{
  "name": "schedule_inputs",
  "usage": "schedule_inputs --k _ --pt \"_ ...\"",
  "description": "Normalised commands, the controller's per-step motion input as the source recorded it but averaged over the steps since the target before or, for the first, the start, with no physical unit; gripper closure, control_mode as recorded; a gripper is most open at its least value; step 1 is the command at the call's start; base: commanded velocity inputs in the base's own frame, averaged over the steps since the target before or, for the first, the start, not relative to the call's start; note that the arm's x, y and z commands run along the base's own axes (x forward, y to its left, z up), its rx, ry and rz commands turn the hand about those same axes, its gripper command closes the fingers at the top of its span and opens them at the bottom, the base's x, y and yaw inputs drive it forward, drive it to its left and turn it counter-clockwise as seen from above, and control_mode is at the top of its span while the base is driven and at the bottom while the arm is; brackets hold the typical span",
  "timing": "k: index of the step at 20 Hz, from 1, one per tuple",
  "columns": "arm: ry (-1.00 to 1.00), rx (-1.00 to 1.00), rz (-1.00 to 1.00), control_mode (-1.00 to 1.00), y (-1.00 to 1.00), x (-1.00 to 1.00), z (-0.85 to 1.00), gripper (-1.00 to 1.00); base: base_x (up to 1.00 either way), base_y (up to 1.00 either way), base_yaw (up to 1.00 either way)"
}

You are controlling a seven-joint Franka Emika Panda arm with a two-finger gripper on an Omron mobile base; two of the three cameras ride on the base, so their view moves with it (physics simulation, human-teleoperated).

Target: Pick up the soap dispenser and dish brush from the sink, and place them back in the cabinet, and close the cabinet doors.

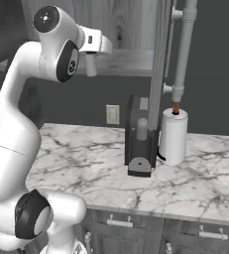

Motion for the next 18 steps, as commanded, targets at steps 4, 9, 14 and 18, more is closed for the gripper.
schedule_inputs --k 4,9,14,18 --pt "0.00 0.00 0.01 -1.00 0.00 0.30 0.00 1.00 0.00 0.00 0.00" --pt "-0.02 0.00 0.01 -1.00 0.00 0.30 -0.01 1.00 0.00 0.00 0.00" --pt "-0.07 0.00 0.01 -1.00 0.00 0.24 -0.04 1.00 0.00 0.00 0.00" --pt "-0.05 0.00 0.01 -1.00 0.00 0.21 -0.16 1.00 0.00 0.00 0.00"
